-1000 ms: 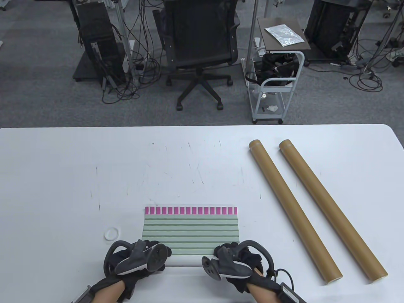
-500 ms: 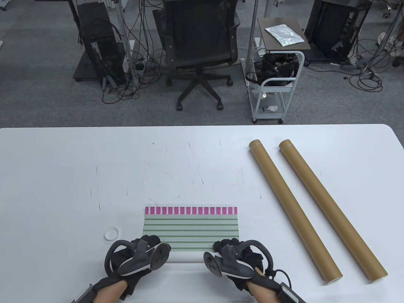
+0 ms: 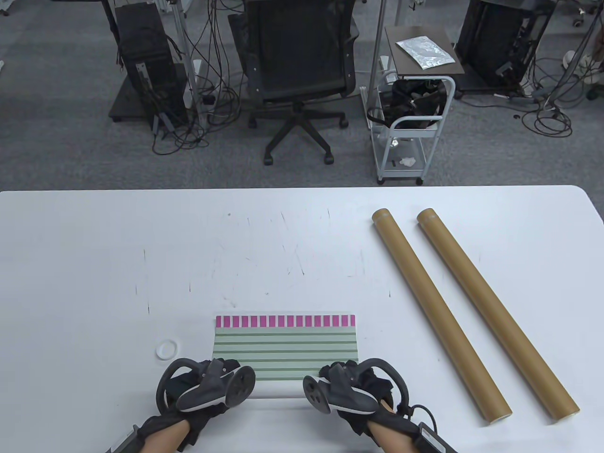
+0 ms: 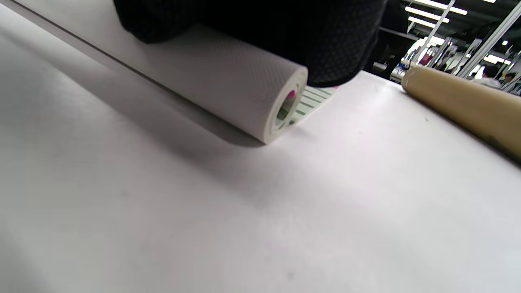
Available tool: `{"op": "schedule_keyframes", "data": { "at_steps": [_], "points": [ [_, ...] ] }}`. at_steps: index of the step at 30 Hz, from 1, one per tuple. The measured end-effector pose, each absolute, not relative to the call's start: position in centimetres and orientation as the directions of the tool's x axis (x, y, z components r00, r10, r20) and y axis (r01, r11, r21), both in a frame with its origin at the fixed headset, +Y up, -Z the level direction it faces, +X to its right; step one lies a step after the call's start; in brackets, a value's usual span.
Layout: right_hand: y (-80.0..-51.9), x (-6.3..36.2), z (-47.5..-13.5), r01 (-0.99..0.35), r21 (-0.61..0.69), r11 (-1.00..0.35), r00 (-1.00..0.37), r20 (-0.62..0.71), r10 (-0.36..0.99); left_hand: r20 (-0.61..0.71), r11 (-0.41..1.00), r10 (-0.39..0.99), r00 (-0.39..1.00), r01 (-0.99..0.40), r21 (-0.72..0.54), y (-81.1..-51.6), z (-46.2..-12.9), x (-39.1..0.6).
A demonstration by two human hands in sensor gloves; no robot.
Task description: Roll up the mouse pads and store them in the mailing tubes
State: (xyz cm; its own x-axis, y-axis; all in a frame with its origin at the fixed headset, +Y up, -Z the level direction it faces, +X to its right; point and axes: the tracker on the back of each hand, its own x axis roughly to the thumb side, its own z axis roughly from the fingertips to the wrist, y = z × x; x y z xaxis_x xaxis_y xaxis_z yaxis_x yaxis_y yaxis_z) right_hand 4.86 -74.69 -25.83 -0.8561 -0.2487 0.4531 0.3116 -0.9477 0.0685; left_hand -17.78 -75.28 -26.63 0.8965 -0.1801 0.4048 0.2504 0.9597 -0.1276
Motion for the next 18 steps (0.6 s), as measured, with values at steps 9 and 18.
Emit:
{"op": "schedule_keyframes", "data": {
  "at_steps": [9, 18],
  "points": [
    [-74.10, 4.67, -25.24, 0.309, 0.020, -0.951, -0.863, 0.427, -0.271, 0.384, 0.960, -0.158, 0.910, 0.232, -0.155, -75.56, -27.09, -17.83],
    [-74.82, 4.07, -25.87, 0.320, -0.040, -0.946, -0.858, 0.412, -0.308, 0.369, 0.963, -0.183, 0.911, 0.242, -0.121, -74.69, -27.35, -17.77]
  ]
}}
